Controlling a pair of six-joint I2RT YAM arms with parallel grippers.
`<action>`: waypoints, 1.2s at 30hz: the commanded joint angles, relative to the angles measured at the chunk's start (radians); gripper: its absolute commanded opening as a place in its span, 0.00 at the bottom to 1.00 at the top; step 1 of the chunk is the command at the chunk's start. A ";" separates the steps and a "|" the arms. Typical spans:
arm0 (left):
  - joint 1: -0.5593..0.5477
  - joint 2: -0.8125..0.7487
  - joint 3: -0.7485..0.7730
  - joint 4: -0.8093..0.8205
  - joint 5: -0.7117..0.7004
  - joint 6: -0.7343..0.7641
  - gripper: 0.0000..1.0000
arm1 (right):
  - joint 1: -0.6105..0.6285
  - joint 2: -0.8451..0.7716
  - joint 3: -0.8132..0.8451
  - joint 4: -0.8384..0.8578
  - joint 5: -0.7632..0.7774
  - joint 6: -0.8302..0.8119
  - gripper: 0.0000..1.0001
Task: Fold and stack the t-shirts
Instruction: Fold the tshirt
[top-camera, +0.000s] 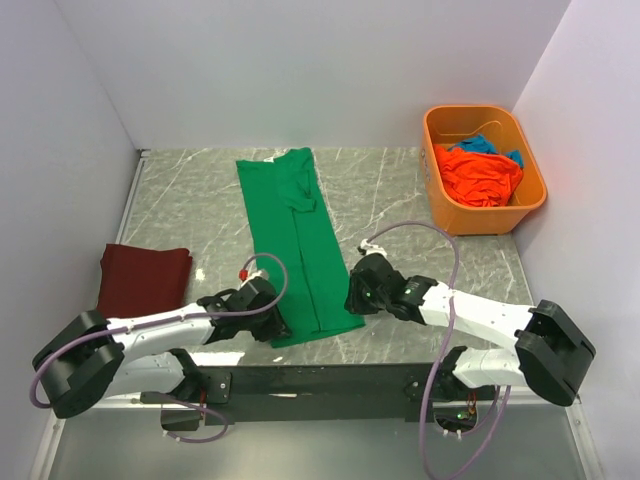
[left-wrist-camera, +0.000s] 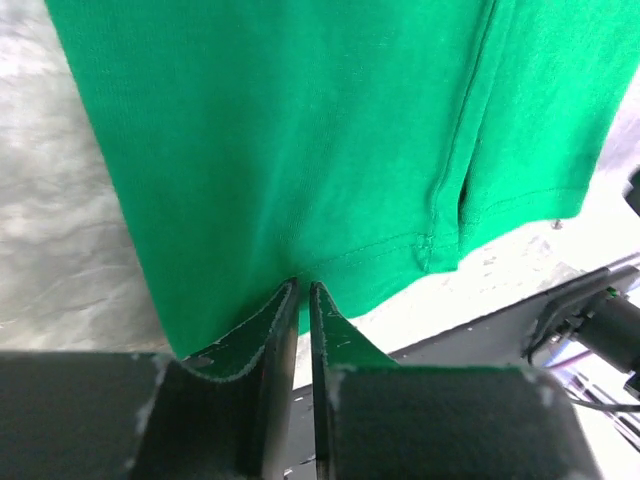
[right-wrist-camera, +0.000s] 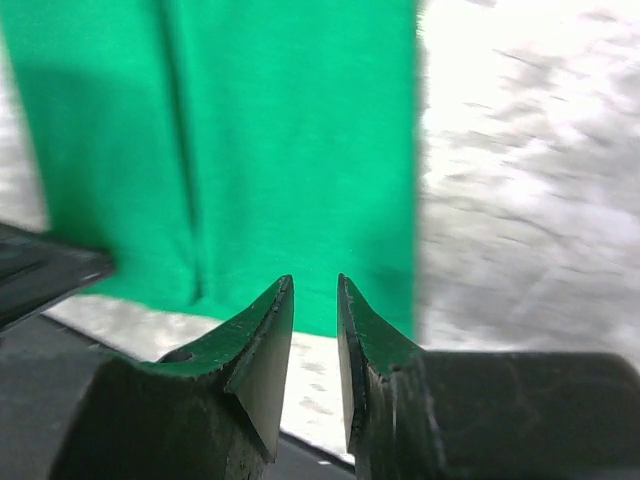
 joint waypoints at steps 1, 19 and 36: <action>-0.009 0.025 -0.045 0.027 0.025 -0.018 0.16 | -0.045 -0.050 -0.044 -0.023 0.007 -0.022 0.32; -0.004 -0.235 0.075 -0.404 -0.150 -0.096 0.40 | -0.150 -0.111 -0.176 0.025 -0.201 -0.016 0.38; 0.002 -0.217 -0.077 -0.238 -0.072 -0.136 0.32 | -0.150 -0.127 -0.231 0.067 -0.206 0.030 0.38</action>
